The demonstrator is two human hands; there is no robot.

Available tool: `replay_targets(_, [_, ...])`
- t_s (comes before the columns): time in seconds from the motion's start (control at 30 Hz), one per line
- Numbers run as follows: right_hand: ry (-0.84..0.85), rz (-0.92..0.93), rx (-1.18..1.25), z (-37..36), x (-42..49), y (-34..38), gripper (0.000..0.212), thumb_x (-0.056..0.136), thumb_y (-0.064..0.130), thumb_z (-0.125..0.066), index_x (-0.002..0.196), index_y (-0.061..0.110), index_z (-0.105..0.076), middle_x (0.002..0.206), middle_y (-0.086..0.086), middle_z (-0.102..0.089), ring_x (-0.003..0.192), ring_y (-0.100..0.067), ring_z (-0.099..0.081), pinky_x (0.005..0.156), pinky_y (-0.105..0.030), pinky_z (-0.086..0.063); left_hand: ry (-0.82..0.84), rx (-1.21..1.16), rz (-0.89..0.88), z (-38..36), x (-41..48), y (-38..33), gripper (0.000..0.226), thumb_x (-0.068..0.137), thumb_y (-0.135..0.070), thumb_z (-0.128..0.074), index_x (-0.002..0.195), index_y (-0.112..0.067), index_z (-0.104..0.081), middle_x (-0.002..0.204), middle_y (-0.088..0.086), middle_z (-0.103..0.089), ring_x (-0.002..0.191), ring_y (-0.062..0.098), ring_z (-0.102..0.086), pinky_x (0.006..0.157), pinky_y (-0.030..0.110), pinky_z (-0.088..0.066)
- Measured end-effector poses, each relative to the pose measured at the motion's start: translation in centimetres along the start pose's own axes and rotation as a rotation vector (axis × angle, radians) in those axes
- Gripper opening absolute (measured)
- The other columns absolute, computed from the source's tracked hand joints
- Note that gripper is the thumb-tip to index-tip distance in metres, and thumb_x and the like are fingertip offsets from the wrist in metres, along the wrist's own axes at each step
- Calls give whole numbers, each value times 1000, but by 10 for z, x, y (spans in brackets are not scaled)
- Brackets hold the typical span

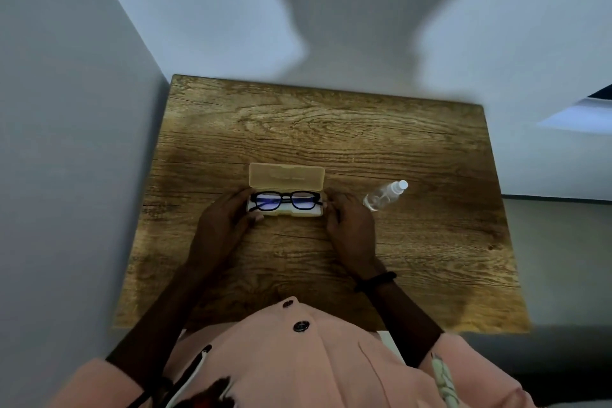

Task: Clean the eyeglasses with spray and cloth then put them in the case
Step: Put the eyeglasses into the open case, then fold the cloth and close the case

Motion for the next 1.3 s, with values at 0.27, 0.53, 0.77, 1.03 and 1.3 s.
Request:
replay_targets(0.27, [-145,23,45,51,-26,-10,26,91,9,-58,112,8,-74,103,-7,-76,89,-21,-71,77,-37,-59,-56,-93,7,4,-3,-2,52,93,-20,-74,143,-15,-59,140,7,-63,126,19,-58,103,20,-38])
replay_targets(0.53, [-241,-115,23,93,-65,-54,23,91,3,-65,109,13,-75,97,-2,-76,79,-17,-70,71,-42,-59,-205,34,-62,2,-21,-11,54,97,-25,-68,146,-8,-53,153,15,-50,140,27,-47,112,40,-43])
replay_targets(0.77, [72,-126,-135,64,-79,-72,34,88,13,-67,122,19,-69,117,-1,-70,95,-17,-68,79,-36,-58,-197,-136,-312,-16,-34,-80,32,98,-21,-65,127,-7,-70,128,10,-70,118,20,-66,100,39,-55])
replay_targets(1.03, [120,-189,-164,44,-67,-58,19,90,21,-67,108,21,-74,105,1,-72,93,-17,-66,72,-27,-46,144,-278,-149,-67,-34,-126,33,96,-22,-70,129,-16,-70,124,0,-73,105,2,-65,89,11,-50])
replay_targets(1.3, [83,-352,418,60,-74,-30,13,88,17,-75,100,22,-78,91,8,-78,84,-5,-73,74,-26,-56,49,-262,-248,-62,-53,-141,36,94,-26,-72,128,-17,-70,119,1,-74,103,8,-68,88,29,-57])
Point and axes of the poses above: each hand's wrist, its own x-axis towards the middle knuckle, its own z-axis out of the back of the hand, y = z × x, the point moved 6 cm from there along x, towards the middle knuckle
